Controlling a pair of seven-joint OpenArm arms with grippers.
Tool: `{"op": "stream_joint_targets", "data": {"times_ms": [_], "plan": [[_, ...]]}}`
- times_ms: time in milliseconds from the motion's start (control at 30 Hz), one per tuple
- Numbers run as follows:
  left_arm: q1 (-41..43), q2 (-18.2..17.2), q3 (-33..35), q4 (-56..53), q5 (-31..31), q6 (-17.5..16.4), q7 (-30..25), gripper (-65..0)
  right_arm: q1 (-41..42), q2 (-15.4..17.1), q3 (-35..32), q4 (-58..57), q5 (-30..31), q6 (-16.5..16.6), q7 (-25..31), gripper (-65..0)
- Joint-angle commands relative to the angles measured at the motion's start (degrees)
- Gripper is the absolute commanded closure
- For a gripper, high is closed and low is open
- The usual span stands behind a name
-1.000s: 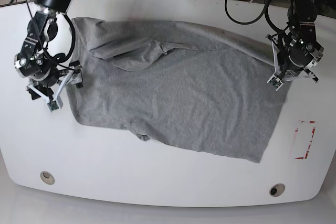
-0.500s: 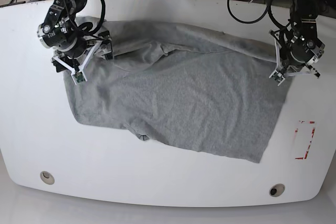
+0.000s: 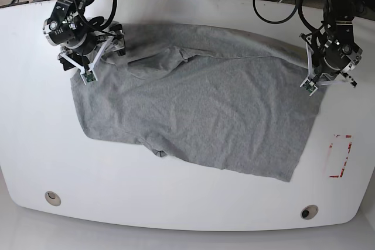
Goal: Layout the t-shirt on the table in an organized manner, then fold the t-shirt properly
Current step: 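Move the right gripper back to the shirt collar edge and regrasp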
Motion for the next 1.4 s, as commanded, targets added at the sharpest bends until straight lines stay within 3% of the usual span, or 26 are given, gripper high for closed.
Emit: {"op": "stream_joint_targets", "data": {"times_ms": [0, 667, 733, 900, 1133, 1200, 1367], "plan": [[-0.67, -0.73, -0.18, 0.84, 0.48, -0.06, -0.2, -1.0, 0.4, 0.09, -0.02, 0.96, 3.19, 0.01, 0.92, -63.4], [-0.49, -0.56, -0.09, 0.84, 0.48, -0.06, -0.2, -1.0, 2.42, 2.55, -0.1, -8.8, 8.28, 0.01, 1.19, -61.4], [-0.49, -0.56, -0.09, 0.84, 0.48, -0.06, -0.2, -1.0, 2.42, 2.81, -0.1, -8.8, 8.99, 0.01, 1.19, -56.8], [-0.4, -0.56, -0.09, 0.84, 0.48, -0.06, -0.2, -1.0, 2.42, 3.43, -0.1, -8.97, 9.87, 0.01, 1.19, -38.2], [-0.49, -0.47, 0.0, 0.84, 0.48, -0.06, -0.2, -1.0, 2.42, 3.61, -0.1, -8.8, 9.87, 0.01, 1.19, -8.9], [-0.67, -0.47, 0.0, 0.84, 0.48, -0.06, -0.2, -1.0, 2.25, 3.61, -0.1, -8.8, 9.87, 0.01, 1.19, -3.5], [-0.75, -0.38, 0.09, 0.84, 0.48, -0.06, -0.2, -1.1, 1.55, 3.61, -0.02, -7.39, 9.87, 0.01, 1.1, -2.2]]}}
